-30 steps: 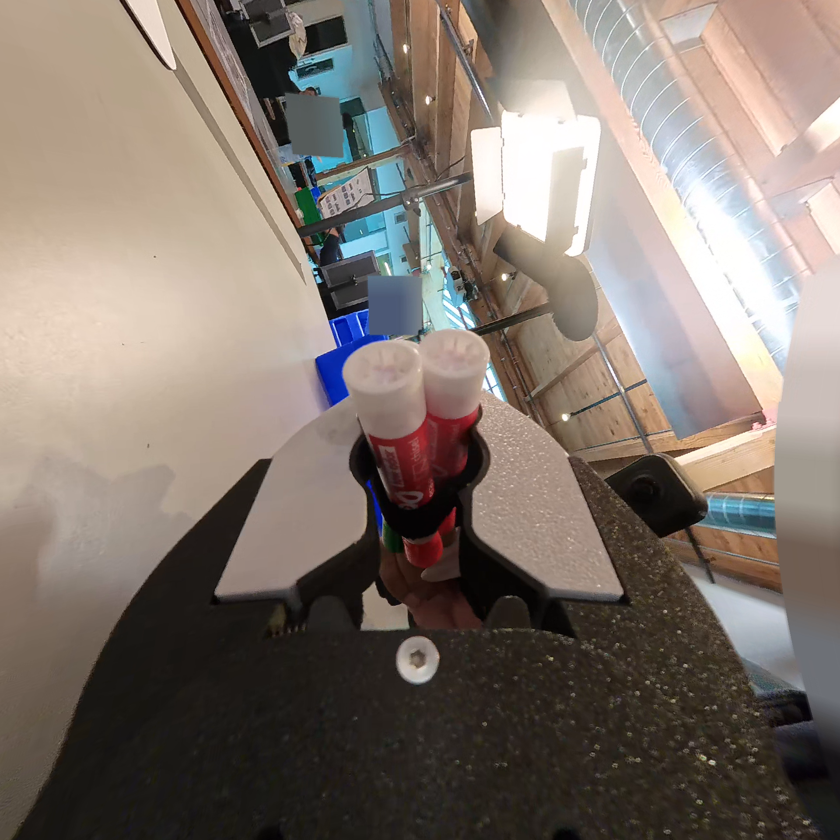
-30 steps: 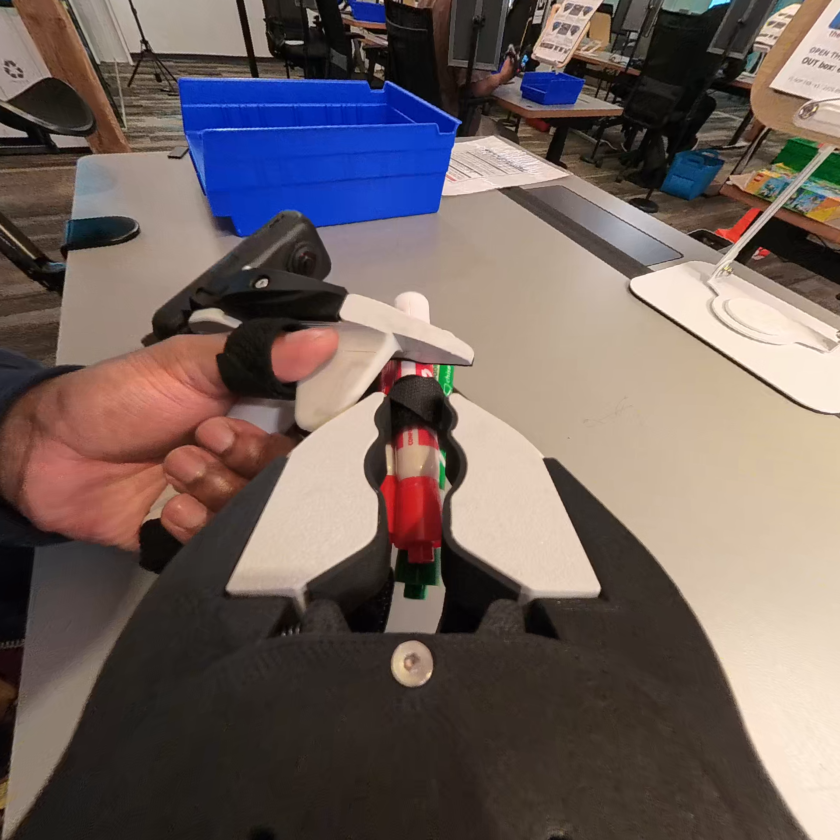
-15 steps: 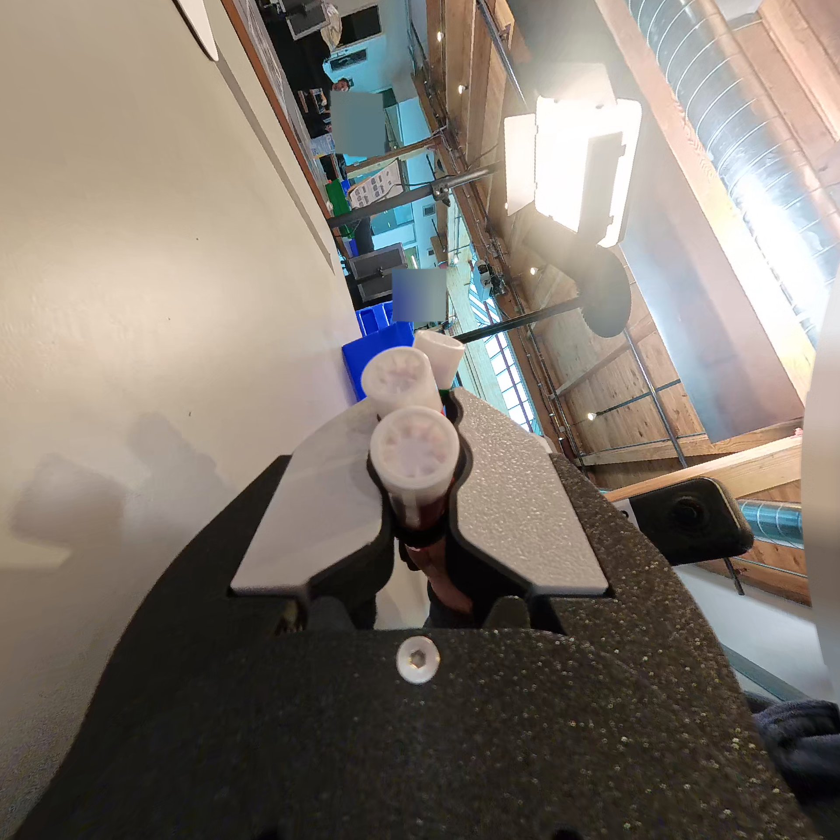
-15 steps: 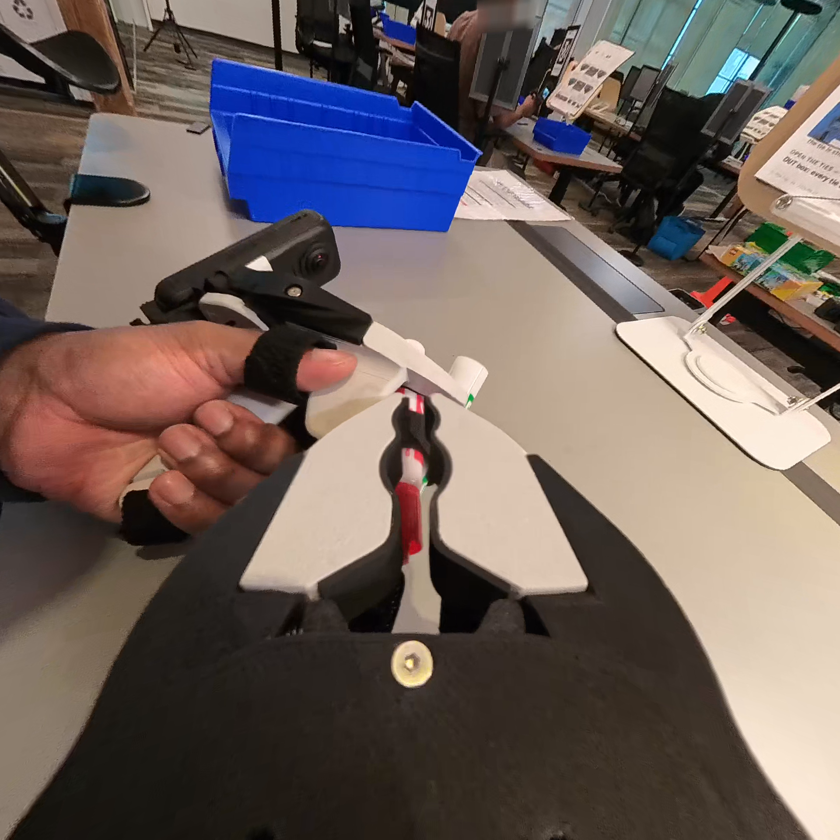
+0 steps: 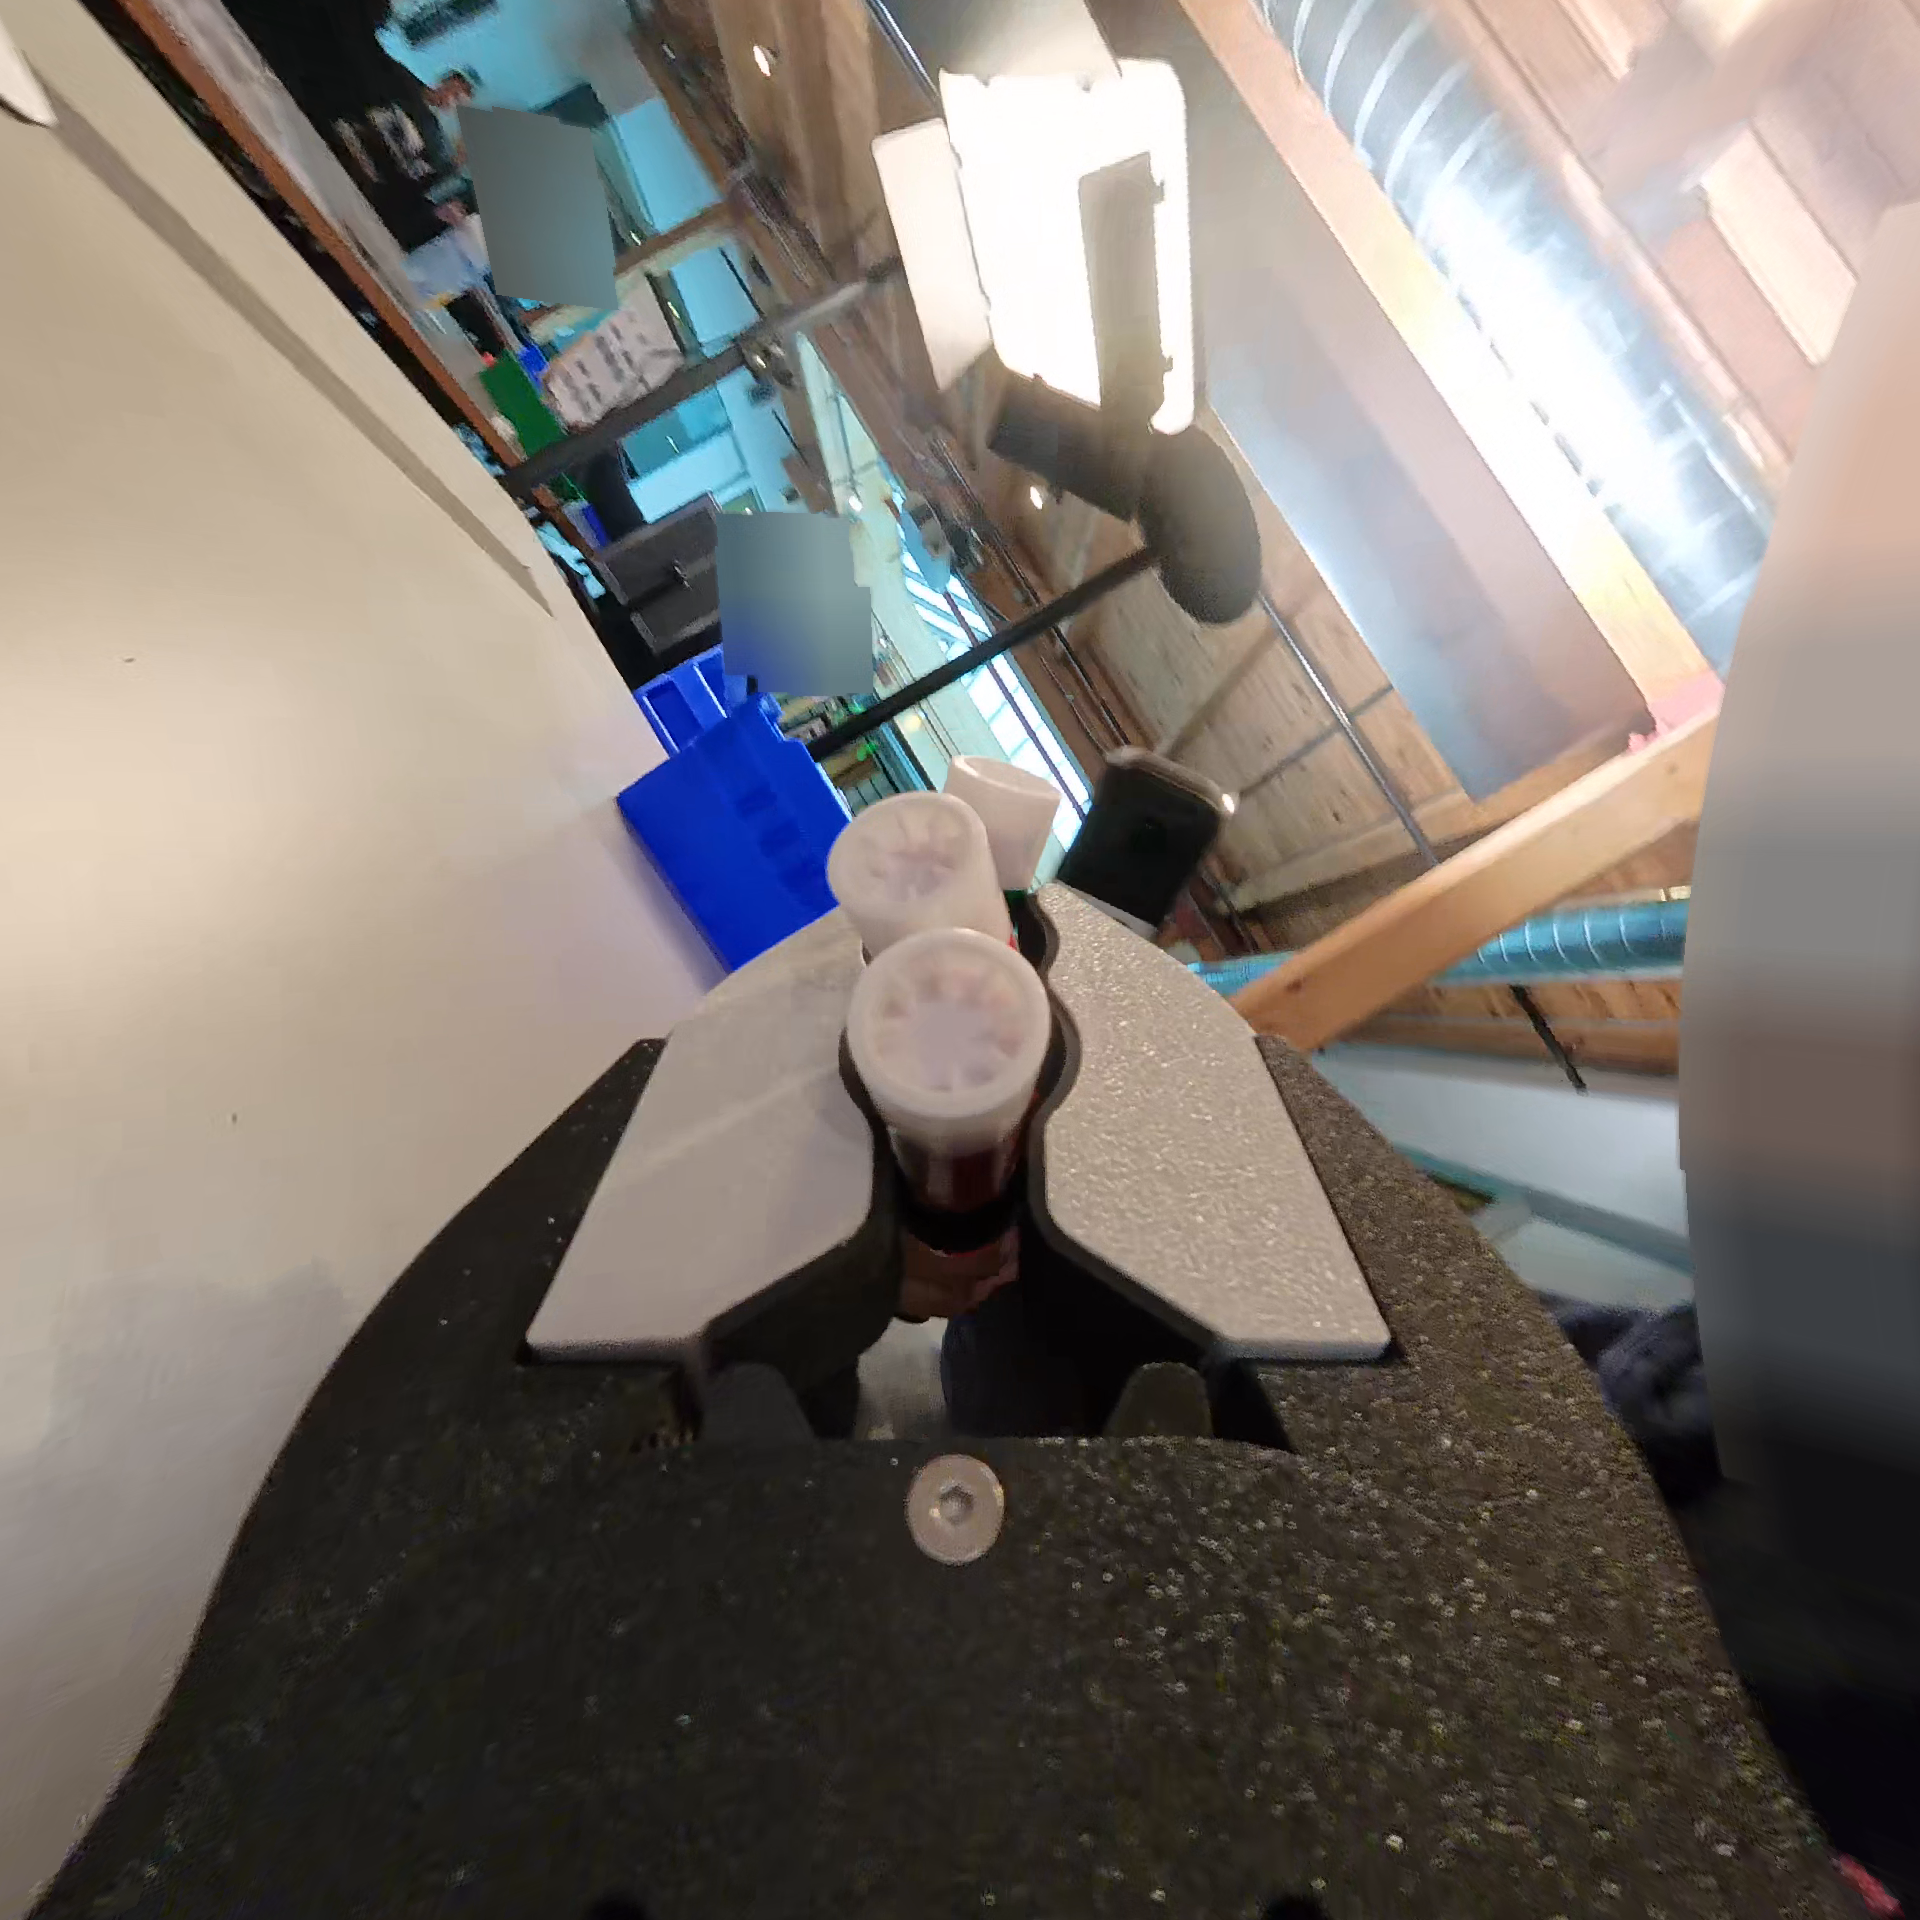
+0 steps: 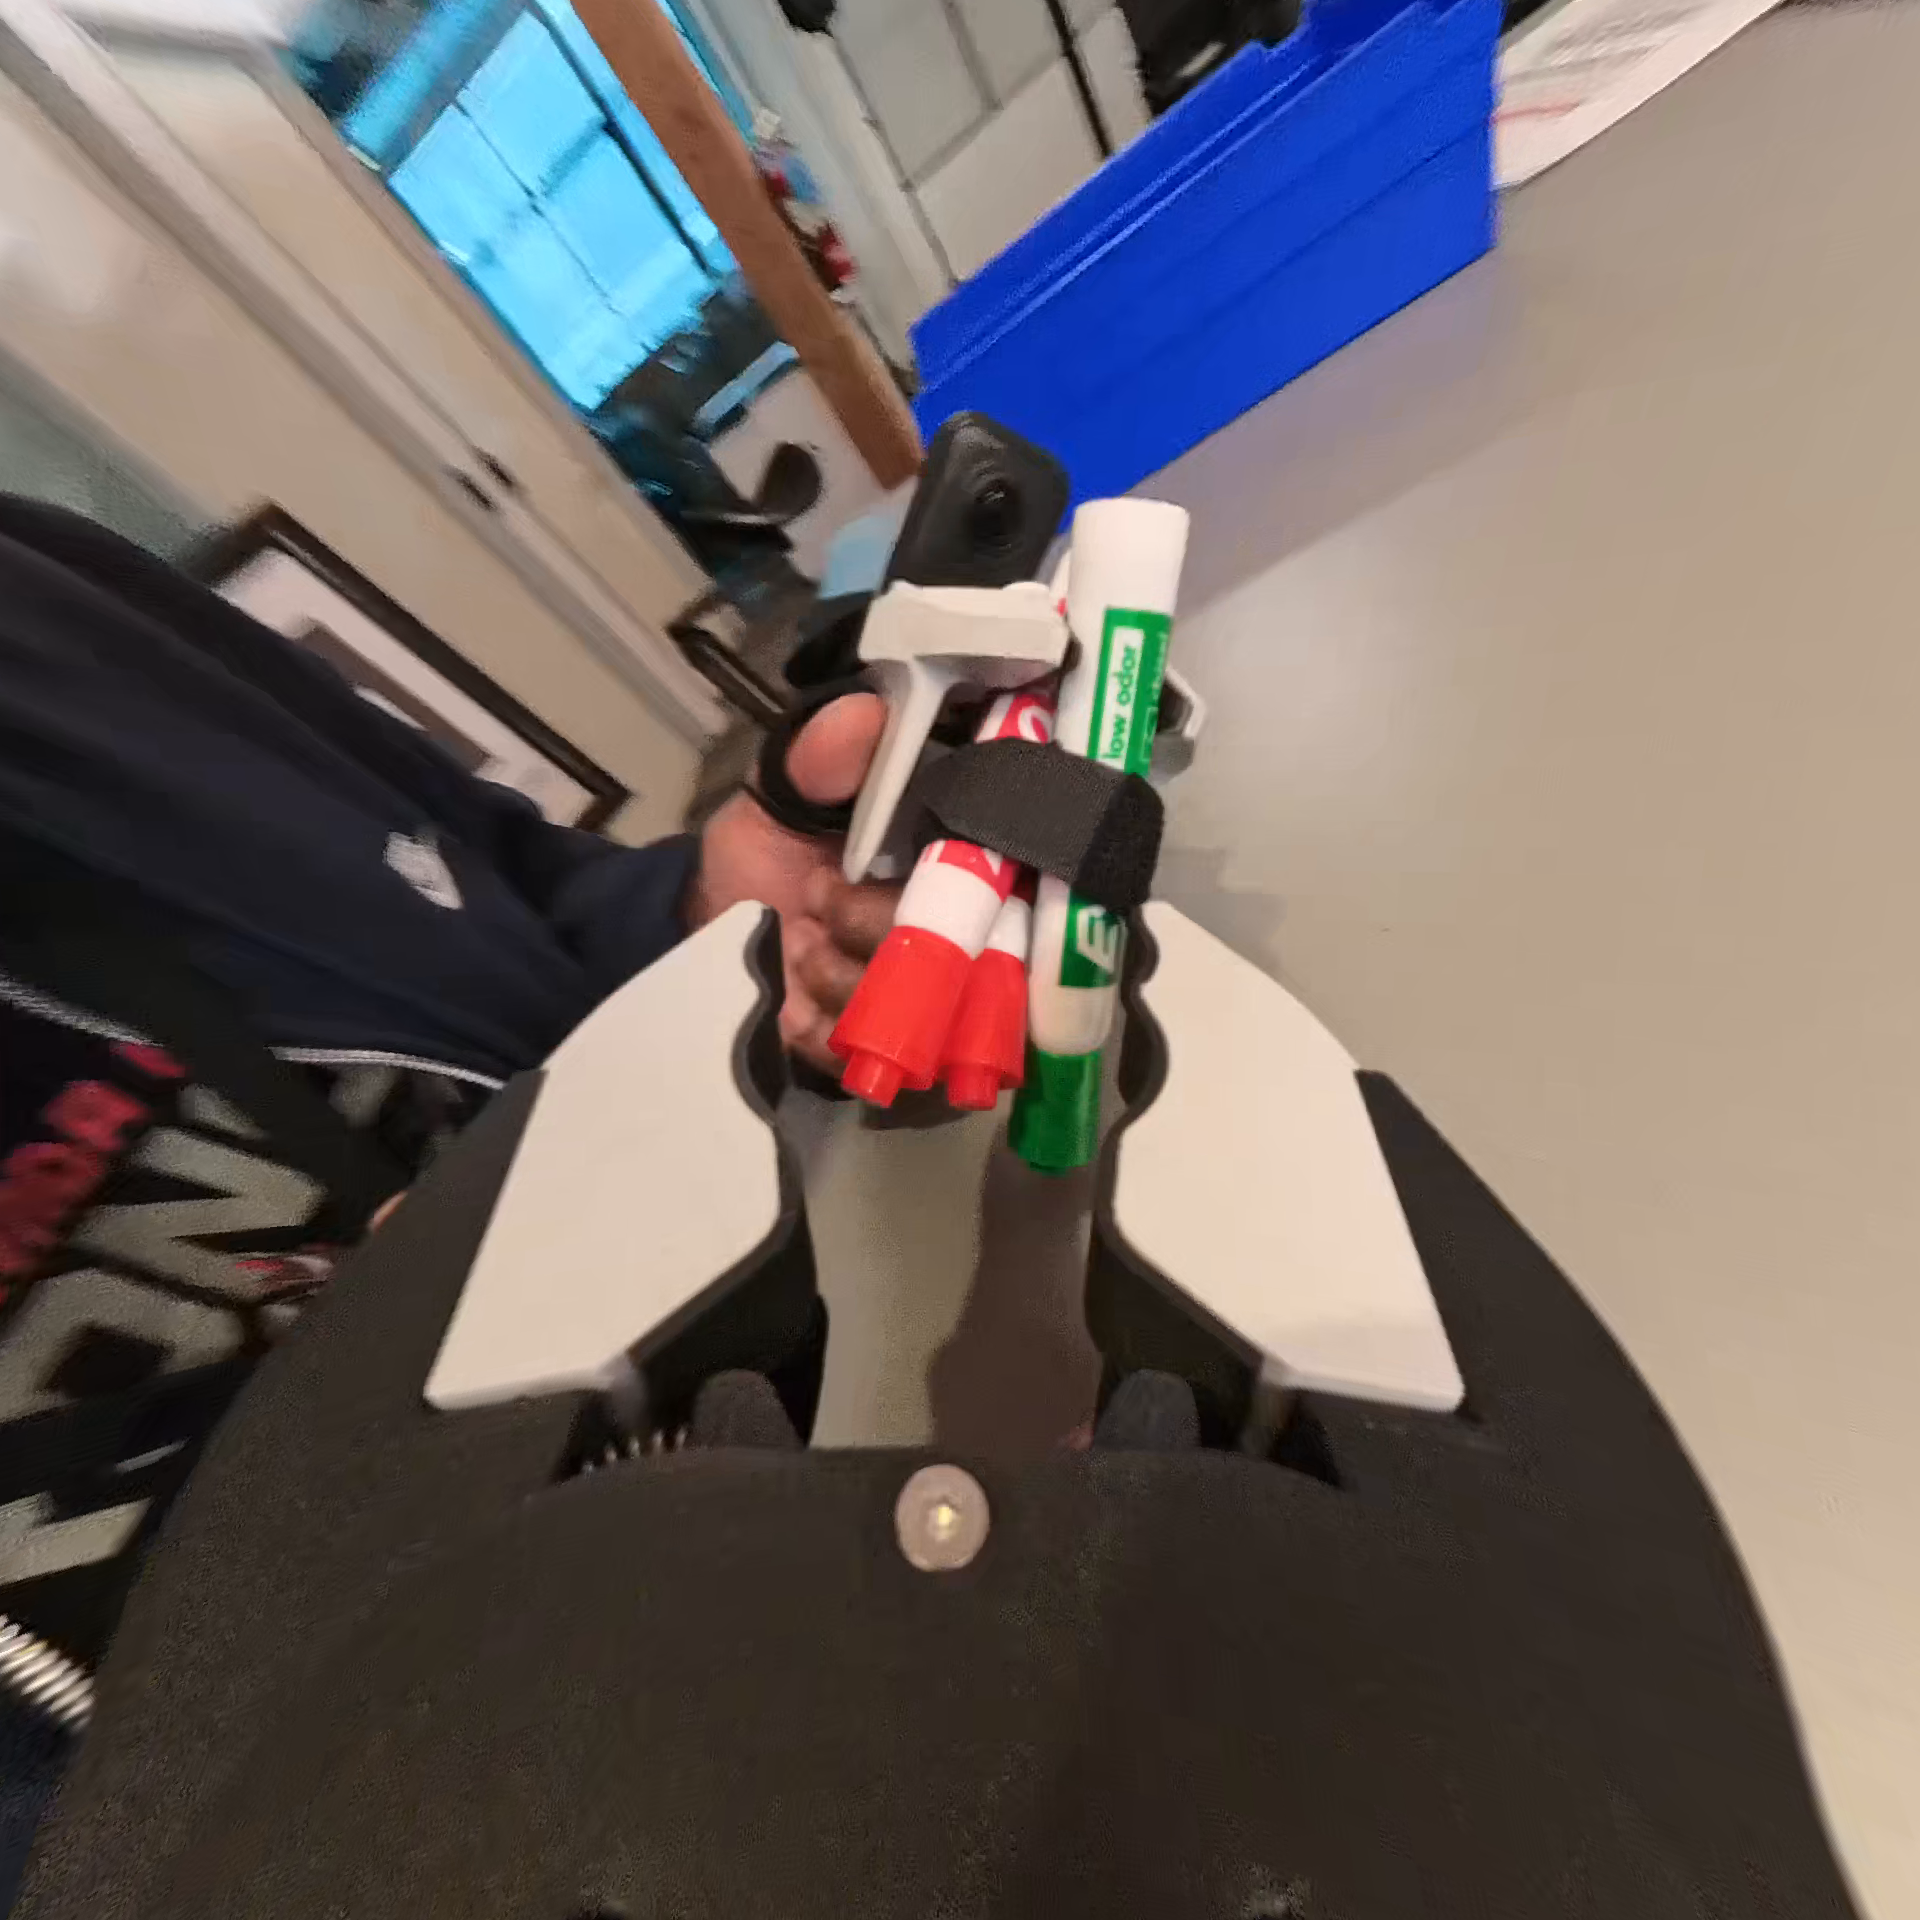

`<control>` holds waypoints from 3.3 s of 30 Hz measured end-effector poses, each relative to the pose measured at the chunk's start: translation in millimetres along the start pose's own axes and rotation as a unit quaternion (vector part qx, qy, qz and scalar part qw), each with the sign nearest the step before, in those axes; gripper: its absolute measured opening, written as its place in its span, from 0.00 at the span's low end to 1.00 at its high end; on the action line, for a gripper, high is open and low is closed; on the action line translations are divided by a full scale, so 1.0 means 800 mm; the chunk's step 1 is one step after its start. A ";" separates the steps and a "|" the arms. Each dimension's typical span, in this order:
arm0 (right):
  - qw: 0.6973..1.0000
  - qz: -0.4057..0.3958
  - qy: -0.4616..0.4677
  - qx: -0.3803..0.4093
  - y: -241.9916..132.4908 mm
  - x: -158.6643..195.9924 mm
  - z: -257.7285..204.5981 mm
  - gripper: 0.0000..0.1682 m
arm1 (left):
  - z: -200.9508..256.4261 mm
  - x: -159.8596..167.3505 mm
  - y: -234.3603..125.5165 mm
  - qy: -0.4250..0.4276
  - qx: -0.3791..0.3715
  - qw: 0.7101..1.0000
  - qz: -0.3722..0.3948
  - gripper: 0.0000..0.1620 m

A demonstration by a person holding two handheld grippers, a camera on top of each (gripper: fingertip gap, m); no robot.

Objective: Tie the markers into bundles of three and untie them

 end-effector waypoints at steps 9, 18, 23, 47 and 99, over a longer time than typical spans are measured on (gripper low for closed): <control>0.989 -0.060 0.070 -0.113 0.020 0.026 -0.013 0.37 | 0.020 0.016 0.007 0.044 0.053 0.994 -0.080 0.14; 0.991 -0.080 0.080 -0.075 0.025 0.036 -0.003 0.26 | 0.013 0.018 0.010 0.045 0.025 0.995 -0.088 0.14; 0.991 -0.072 0.103 -0.048 0.018 0.035 0.011 0.20 | 0.001 0.014 0.009 0.044 -0.015 0.995 -0.088 0.23; 0.994 -0.063 0.092 0.011 0.019 0.028 0.029 0.21 | -0.033 0.003 0.001 -0.102 -0.045 0.993 -0.023 0.15; 0.989 0.010 0.145 -0.014 -0.006 0.041 0.006 0.26 | -0.022 0.023 0.026 -0.135 -0.010 0.991 0.023 0.13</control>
Point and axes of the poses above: each gripper's, where its closed fingertips meet, y out along the fingers, x out of its underside, z = x × y across the jaws, the point moved 2 cm from there along -y, back along the fingers, and after that the axes turned 8 degrees about -z, right-handed, at the moved point
